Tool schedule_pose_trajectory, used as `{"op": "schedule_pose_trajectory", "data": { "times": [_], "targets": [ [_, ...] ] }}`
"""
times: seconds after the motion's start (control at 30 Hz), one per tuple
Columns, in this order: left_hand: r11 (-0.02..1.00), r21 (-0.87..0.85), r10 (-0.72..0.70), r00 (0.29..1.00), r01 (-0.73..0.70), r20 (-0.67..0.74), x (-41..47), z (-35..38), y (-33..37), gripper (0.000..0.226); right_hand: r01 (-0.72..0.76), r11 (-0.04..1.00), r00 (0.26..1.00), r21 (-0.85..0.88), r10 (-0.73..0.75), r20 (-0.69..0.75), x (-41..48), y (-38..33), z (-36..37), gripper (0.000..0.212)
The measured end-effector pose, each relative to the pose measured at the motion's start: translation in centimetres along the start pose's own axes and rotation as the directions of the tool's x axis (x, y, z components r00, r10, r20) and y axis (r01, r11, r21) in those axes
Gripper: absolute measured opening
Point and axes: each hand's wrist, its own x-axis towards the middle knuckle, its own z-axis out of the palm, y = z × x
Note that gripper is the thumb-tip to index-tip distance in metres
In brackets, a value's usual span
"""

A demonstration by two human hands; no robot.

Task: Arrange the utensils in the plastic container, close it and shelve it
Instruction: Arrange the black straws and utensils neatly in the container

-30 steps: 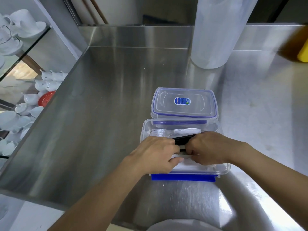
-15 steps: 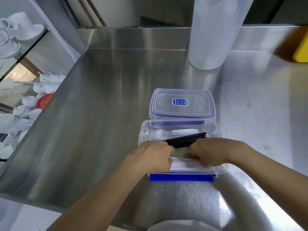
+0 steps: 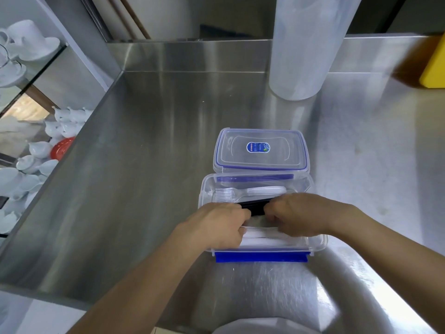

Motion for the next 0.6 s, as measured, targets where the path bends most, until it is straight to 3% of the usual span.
{"op": "schedule_pose_trajectory", "data": {
  "times": [0.13, 0.23, 0.6],
  "targets": [
    [1.0, 0.02, 0.0, 0.983, 0.003, -0.186, 0.0, -0.4, 0.1, 0.016, -0.013, 0.996, 0.963, -0.094, -0.013, -0.269, 0.0, 0.4, -0.3, 0.019],
    [0.989, 0.143, 0.011, 0.947, 0.038, -0.322, 0.4, -0.5, -0.1, 0.022, -0.049, 0.965, 0.865, -0.258, -0.088, -0.494, 0.5, 0.7, 0.7, 0.023],
    [0.978, 0.198, 0.006, 0.939, 0.066, -0.343, 1.0, 0.3, -0.3, 0.037, -0.022, 0.971, 0.837, -0.24, -0.114, -0.535, 1.1, 1.2, 1.8, 0.039]
  ]
}}
